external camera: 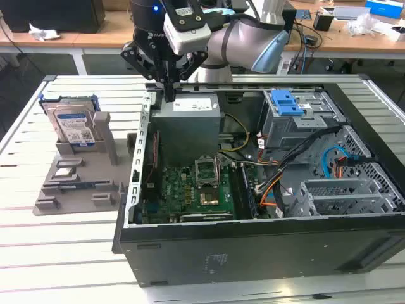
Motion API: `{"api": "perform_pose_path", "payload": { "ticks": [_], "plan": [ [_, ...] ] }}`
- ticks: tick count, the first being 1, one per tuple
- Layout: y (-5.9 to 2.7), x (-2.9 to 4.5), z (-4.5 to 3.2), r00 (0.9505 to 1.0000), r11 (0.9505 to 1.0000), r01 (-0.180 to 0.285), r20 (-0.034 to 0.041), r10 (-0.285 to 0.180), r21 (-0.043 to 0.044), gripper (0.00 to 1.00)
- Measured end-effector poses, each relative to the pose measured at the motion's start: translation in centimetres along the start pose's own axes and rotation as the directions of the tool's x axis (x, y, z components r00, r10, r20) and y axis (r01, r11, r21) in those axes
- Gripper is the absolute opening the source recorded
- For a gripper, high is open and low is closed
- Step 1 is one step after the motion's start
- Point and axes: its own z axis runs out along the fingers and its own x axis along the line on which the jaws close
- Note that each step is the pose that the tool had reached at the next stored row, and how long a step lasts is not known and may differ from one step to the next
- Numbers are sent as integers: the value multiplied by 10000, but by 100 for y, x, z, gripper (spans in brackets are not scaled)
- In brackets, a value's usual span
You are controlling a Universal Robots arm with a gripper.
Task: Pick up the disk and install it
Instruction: 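Reach for the disk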
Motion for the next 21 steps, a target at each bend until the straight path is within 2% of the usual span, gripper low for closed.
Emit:
{"api": "perform_pose_path", "payload": {
  "ticks": [9,15,21],
  "plan": [
    [-9,125,-4,10000,10000,0,0,0,0,10],
    [-13,181,-5,10000,10000,0,0,0,0,10],
    [-21,278,-8,10000,10000,0,0,0,1,10]
  ]
}}
